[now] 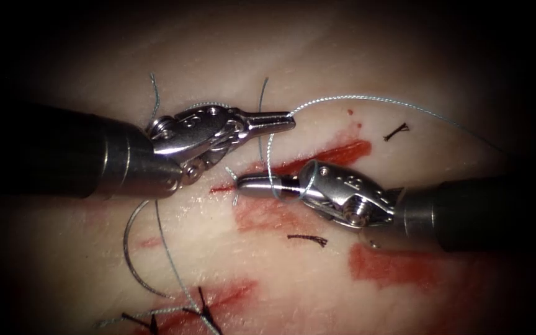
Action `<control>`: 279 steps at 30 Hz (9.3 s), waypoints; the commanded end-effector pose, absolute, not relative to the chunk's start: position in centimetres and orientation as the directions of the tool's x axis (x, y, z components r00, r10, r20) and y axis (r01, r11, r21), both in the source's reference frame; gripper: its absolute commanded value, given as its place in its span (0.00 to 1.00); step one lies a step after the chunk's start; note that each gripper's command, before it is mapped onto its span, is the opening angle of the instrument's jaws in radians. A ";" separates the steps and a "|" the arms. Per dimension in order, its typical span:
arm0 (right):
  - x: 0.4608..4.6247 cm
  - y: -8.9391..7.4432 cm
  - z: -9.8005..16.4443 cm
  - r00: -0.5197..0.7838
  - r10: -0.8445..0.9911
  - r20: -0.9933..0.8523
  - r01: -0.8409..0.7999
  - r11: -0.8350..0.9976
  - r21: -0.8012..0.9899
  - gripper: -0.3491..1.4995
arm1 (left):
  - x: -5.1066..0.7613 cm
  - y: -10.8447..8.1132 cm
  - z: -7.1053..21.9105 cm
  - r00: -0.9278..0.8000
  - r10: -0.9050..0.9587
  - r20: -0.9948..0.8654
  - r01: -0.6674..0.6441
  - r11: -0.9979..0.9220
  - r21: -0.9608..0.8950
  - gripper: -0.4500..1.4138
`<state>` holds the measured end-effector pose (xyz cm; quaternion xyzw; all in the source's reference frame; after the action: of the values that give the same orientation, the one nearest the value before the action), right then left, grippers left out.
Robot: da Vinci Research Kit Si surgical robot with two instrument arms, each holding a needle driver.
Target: Wound Closure
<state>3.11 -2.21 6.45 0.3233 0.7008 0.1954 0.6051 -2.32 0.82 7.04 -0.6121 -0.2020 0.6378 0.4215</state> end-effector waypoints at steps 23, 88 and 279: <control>3.23 -2.1 6.4 -0.431 0.714 -0.552 -0.242 0.498 0.833 0.00 | -2.28 0.5 7.3 -0.084 0.700 -0.710 -0.450 -0.662 -0.599 0.00; 3.45 -2.2 6.4 -0.542 0.708 -0.454 0.003 0.541 0.841 0.00 | -2.29 0.4 7.5 0.020 0.783 -0.622 -0.465 -0.543 -0.699 0.00; 3.23 -1.9 6.4 -0.304 0.603 -0.738 -0.698 0.386 0.603 0.42 | -2.24 0.6 6.8 -0.065 0.764 -0.642 -0.279 -0.632 -0.723 0.00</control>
<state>3.14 -1.90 6.40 -0.0409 0.5881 0.5524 0.5894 -2.19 0.67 6.73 -0.5735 -0.2093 0.6987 0.3730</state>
